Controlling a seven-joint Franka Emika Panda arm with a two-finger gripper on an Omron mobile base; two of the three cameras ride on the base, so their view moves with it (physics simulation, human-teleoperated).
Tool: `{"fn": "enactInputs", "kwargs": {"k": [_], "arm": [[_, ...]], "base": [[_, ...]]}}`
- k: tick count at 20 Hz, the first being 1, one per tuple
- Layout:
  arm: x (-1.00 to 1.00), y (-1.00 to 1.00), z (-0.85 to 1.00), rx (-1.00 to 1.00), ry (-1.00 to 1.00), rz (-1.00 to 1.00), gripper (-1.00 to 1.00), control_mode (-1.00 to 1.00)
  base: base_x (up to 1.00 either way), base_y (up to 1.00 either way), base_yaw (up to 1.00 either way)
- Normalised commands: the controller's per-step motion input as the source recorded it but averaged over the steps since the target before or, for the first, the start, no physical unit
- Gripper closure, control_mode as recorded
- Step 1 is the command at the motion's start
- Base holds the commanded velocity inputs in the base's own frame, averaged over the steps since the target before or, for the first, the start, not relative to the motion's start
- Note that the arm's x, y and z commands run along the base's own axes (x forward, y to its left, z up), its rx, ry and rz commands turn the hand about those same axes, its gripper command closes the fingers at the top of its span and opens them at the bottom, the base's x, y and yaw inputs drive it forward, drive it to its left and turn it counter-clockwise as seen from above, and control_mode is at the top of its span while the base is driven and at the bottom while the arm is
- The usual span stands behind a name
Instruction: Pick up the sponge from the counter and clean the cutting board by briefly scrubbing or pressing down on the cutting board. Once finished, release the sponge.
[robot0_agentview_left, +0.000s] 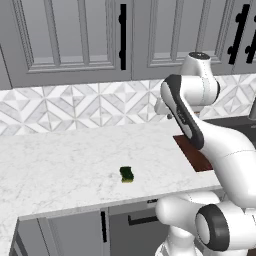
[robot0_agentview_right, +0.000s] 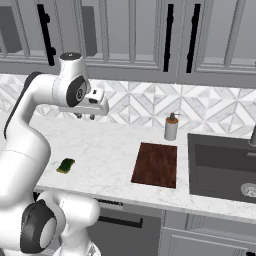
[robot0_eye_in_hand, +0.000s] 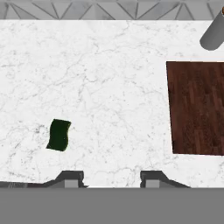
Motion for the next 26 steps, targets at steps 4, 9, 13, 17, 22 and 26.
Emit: {"fn": "enactInputs", "kwargs": {"k": [4, 9, 13, 17, 22, 26], "arm": [[0.0, -0.02, 0.0, 0.0, 0.0, 0.0, -1.0, -1.0], [0.0, 0.0, 0.0, 0.0, 0.0, 0.0, -1.0, -1.0], [0.0, 0.03, -0.05, 0.03, 0.04, 0.01, -1.0, -1.0], [-0.15, 0.62, -0.62, 0.02, 0.09, -0.01, -1.0, -1.0], [-0.21, 0.97, -0.98, 0.0, 0.0, -0.13, -1.0, -1.0], [-0.01, 0.89, -0.95, 0.0, 0.0, -0.21, -1.0, -1.0]], "base": [[0.0, 0.0, 0.0], [0.0, 0.0, 0.0], [0.0, 0.0, 0.0], [0.0, 0.0, 0.0], [0.0, 0.0, 0.0], [0.0, 0.0, 0.0]]}}
